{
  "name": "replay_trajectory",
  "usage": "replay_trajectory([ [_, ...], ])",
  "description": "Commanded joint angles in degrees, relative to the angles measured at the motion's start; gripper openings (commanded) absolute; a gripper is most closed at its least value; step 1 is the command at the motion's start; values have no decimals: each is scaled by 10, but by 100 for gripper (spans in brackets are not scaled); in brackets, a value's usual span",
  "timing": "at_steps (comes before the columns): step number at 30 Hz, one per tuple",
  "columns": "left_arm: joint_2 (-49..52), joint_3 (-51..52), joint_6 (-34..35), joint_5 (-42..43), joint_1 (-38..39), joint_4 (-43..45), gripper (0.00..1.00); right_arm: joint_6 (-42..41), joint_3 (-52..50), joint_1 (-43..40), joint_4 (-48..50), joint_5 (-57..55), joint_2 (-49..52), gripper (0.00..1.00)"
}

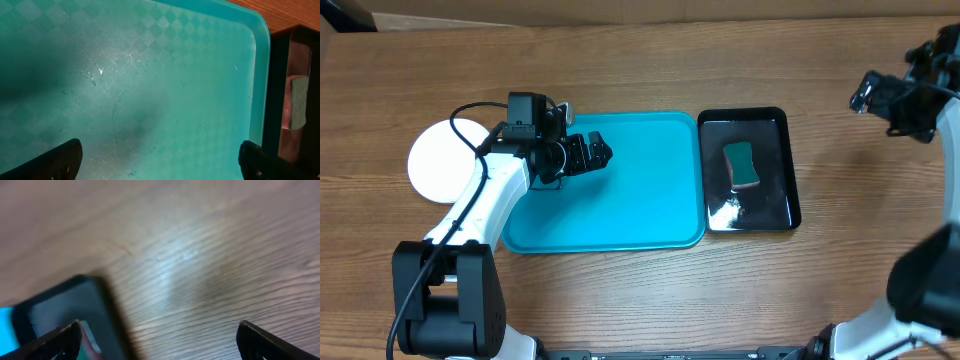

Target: Clean dirty plates on tray and stack at the side

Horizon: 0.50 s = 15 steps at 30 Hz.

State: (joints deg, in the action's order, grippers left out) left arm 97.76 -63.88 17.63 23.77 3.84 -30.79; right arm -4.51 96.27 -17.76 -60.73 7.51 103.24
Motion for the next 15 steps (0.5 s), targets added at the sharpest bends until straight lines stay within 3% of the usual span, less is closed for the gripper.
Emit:
replay_trajectory([
  [1,4,0,4,-4,2,1,100,-4,12,23,2,2,-90,100],
  [7,4,0,4,-4,2,1,100,-4,12,100,2,2,-205,100],
  [15,4,0,4,-4,2,2,100,0,12,280,1,-5,-350,100],
])
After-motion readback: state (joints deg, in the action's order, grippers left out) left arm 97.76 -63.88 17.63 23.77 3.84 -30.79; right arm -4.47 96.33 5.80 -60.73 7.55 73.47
